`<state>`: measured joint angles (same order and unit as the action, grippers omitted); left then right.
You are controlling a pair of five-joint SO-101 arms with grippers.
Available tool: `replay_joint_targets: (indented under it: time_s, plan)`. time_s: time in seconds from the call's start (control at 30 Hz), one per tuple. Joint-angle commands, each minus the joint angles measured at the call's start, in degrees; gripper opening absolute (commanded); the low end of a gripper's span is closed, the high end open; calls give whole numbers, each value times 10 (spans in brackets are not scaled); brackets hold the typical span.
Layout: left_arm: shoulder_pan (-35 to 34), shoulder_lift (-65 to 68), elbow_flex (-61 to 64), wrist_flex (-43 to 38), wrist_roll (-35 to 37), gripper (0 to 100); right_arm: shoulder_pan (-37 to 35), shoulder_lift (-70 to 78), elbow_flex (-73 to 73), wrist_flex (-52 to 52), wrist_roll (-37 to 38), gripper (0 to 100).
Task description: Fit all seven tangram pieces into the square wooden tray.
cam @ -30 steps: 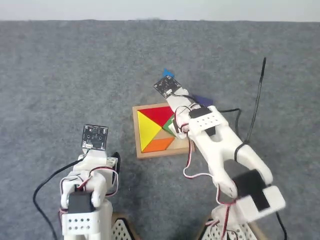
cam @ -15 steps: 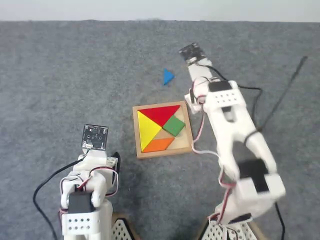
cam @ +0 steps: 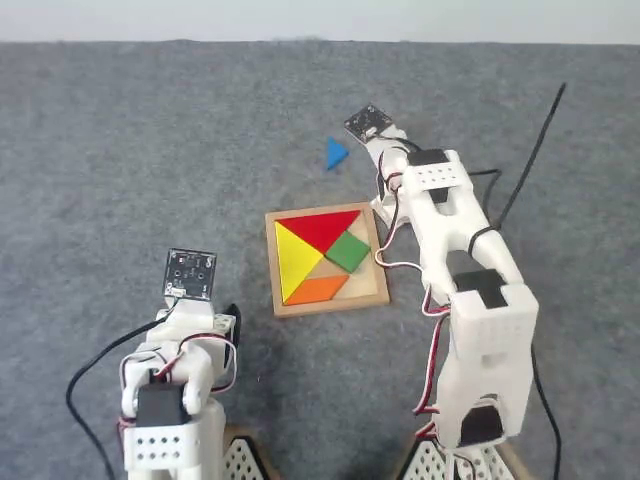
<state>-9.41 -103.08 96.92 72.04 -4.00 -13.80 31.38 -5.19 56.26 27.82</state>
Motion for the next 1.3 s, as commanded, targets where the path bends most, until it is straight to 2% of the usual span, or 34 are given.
replay_joint_targets:
  time_s: [0.0, 0.13, 0.27, 0.67, 0.87, 1.1, 1.27]
  plan:
    - [1, -16, -5, 5, -4, 153, 23, -1, -39, 3, 4, 238]
    - [1, -16, -5, 5, -4, 153, 44, 0, -36, 5, 1, 236]
    - [1, -16, -5, 5, -4, 153, 58, 8, -37, 18, -45, 236]
    - [1, -16, -5, 5, -4, 153, 54, 8, -38, 15, -51, 233]
    - [1, -16, -5, 5, -4, 153, 53, -13, -35, 21, -52, 165]
    - [1, -16, -5, 5, -4, 153, 55, -18, -37, 21, -72, 164]
    - [1, -16, -5, 5, -4, 153, 53, -82, -34, 52, -76, 162]
